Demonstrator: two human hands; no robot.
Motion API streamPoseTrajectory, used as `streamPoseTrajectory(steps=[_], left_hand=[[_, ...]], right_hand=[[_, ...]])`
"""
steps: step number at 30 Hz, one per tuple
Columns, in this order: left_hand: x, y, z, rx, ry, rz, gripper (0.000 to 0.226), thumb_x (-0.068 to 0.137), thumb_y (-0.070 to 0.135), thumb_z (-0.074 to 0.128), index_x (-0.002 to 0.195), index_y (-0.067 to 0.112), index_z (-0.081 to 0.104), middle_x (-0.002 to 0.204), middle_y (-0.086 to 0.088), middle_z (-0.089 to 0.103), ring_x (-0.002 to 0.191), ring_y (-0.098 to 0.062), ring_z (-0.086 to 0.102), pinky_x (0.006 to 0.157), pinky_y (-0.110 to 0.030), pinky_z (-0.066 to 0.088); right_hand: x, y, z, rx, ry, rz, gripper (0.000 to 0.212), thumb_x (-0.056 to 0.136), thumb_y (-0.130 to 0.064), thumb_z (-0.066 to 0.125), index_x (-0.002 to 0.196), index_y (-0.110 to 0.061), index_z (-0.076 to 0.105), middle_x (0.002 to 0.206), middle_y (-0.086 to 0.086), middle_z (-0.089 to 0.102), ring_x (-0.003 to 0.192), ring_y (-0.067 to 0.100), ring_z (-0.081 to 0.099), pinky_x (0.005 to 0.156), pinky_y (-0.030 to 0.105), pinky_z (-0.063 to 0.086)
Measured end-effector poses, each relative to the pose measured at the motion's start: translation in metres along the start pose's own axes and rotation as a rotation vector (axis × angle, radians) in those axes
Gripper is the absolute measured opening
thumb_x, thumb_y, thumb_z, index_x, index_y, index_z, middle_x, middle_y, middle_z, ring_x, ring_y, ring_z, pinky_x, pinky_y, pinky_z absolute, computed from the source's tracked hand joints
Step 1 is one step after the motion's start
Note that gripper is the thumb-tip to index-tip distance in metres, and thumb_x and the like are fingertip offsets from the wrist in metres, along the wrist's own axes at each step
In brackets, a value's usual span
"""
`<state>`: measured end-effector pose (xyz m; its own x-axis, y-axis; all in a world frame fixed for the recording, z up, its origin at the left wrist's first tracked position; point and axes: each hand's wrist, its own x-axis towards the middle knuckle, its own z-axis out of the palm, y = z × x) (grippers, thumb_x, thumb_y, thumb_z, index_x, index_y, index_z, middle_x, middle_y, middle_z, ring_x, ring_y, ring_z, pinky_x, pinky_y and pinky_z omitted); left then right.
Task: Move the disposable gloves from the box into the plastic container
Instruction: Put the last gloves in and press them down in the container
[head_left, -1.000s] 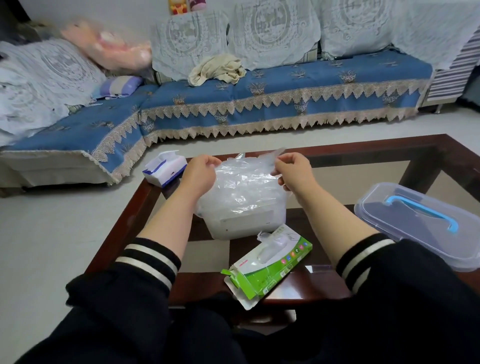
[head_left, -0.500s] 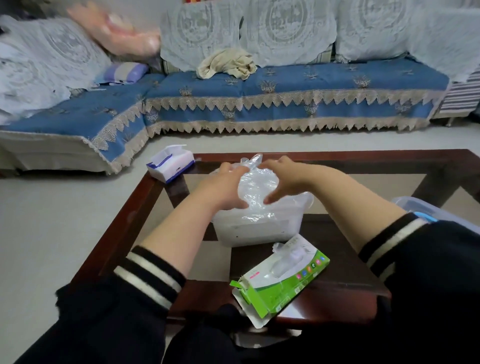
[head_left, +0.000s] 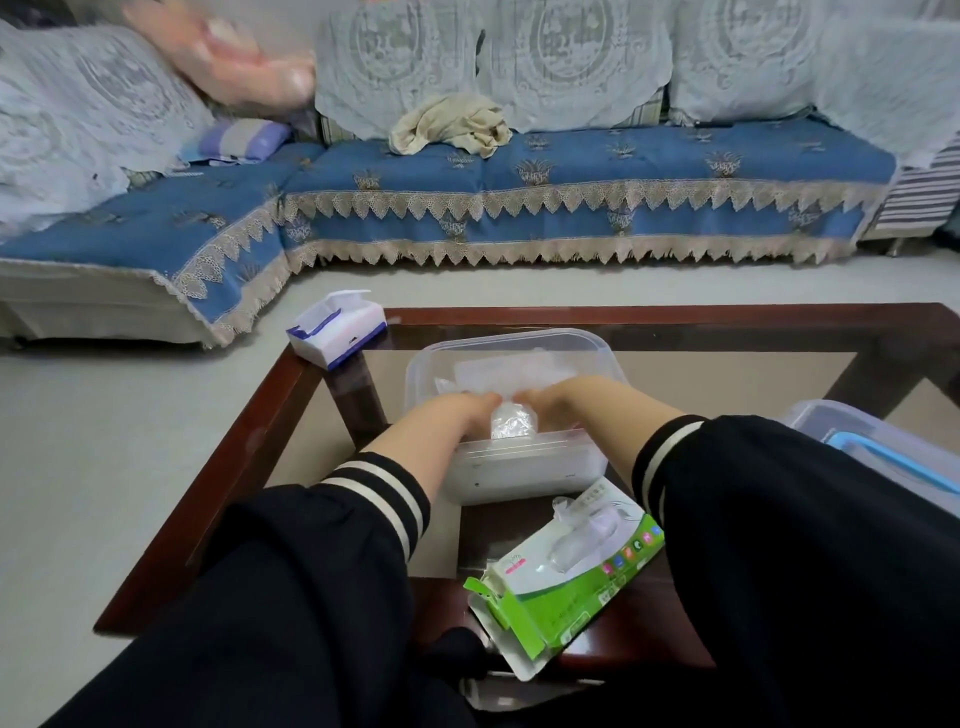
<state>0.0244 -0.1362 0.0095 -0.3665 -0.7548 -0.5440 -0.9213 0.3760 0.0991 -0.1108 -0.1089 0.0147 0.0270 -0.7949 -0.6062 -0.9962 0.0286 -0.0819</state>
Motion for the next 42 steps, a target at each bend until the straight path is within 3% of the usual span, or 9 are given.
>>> streamPoseTrajectory(steps=[7,12,15,19,23,27,32,36,42], left_hand=[[-0.048,0.003,-0.029,0.035,0.249,0.061,0.057,0.092,0.012,0.062,0.142,0.029,0.04,0.139,-0.002,0.05,0.103,-0.021,0.056,0.077,-0.026,0.044],[-0.083,0.009,-0.01,-0.182,0.62,0.132,0.024,0.098,0.022,0.053,0.12,0.027,0.059,0.114,0.009,0.063,0.091,-0.008,0.053,0.069,-0.023,0.038],[-0.107,0.023,0.021,-0.48,0.78,0.326,0.013,0.096,0.026,0.055,0.106,0.026,0.064,0.099,0.013,0.064,0.077,-0.007,0.057,0.07,-0.023,0.042],[-0.105,0.029,0.067,-0.551,0.508,0.267,0.025,0.088,0.038,0.064,0.11,0.029,0.057,0.106,0.011,0.065,0.086,-0.009,0.061,0.083,-0.031,0.049],[-0.094,0.031,0.102,-0.264,0.243,0.217,0.072,0.074,0.061,0.068,0.13,0.023,0.044,0.129,0.002,0.053,0.118,-0.019,0.05,0.096,-0.036,0.044],[-0.087,0.032,0.118,-0.024,0.257,0.208,0.082,0.076,0.054,0.07,0.142,0.023,0.033,0.14,-0.001,0.039,0.129,-0.025,0.037,0.103,-0.04,0.035],[-0.081,0.026,0.122,-0.103,0.263,0.249,0.067,0.083,0.036,0.07,0.14,0.03,0.035,0.142,0.004,0.038,0.131,-0.021,0.034,0.101,-0.037,0.031],[-0.079,0.022,0.122,-0.157,0.255,0.264,0.066,0.081,0.034,0.072,0.138,0.034,0.039,0.141,0.007,0.04,0.131,-0.019,0.034,0.102,-0.036,0.031],[-0.077,0.021,0.123,-0.186,0.252,0.253,0.07,0.08,0.032,0.074,0.14,0.032,0.038,0.143,0.006,0.039,0.133,-0.02,0.034,0.106,-0.036,0.031]], right_hand=[[-0.026,0.019,-0.022,0.332,0.113,-0.047,0.074,0.086,-0.02,0.069,0.148,-0.023,0.028,0.136,0.013,0.049,0.091,0.026,0.067,0.077,0.036,0.059],[-0.073,0.034,-0.019,0.307,0.543,-0.091,0.039,0.091,-0.023,0.062,0.129,-0.015,0.053,0.119,0.005,0.063,0.076,0.017,0.067,0.058,0.027,0.055],[-0.104,0.034,0.012,0.587,0.634,-0.212,0.016,0.092,-0.03,0.061,0.1,-0.016,0.063,0.089,0.0,0.071,0.067,0.012,0.068,0.056,0.023,0.054],[-0.12,0.034,0.064,0.625,0.264,-0.24,0.039,0.077,-0.039,0.077,0.108,-0.019,0.064,0.101,-0.003,0.071,0.089,0.012,0.067,0.081,0.028,0.052],[-0.1,0.033,0.106,0.316,0.248,-0.157,0.072,0.071,-0.034,0.08,0.134,-0.026,0.048,0.135,-0.007,0.052,0.122,0.016,0.047,0.1,0.031,0.041],[-0.089,0.026,0.117,0.146,0.373,-0.1,0.053,0.076,-0.044,0.073,0.124,-0.028,0.058,0.123,-0.004,0.054,0.115,0.021,0.045,0.091,0.034,0.041],[-0.085,0.021,0.123,0.402,0.466,-0.131,0.017,0.077,-0.036,0.073,0.088,-0.026,0.066,0.095,-0.004,0.059,0.093,0.016,0.054,0.075,0.031,0.043],[-0.085,0.026,0.125,0.448,0.543,-0.038,0.037,0.081,-0.037,0.069,0.063,-0.026,0.039,0.069,-0.008,0.048,0.074,0.018,0.048,0.057,0.032,0.031],[-0.092,0.024,0.122,0.611,0.804,-0.069,0.033,0.088,-0.033,0.064,0.065,-0.021,0.045,0.063,-0.009,0.048,0.065,0.016,0.046,0.059,0.031,0.029]])
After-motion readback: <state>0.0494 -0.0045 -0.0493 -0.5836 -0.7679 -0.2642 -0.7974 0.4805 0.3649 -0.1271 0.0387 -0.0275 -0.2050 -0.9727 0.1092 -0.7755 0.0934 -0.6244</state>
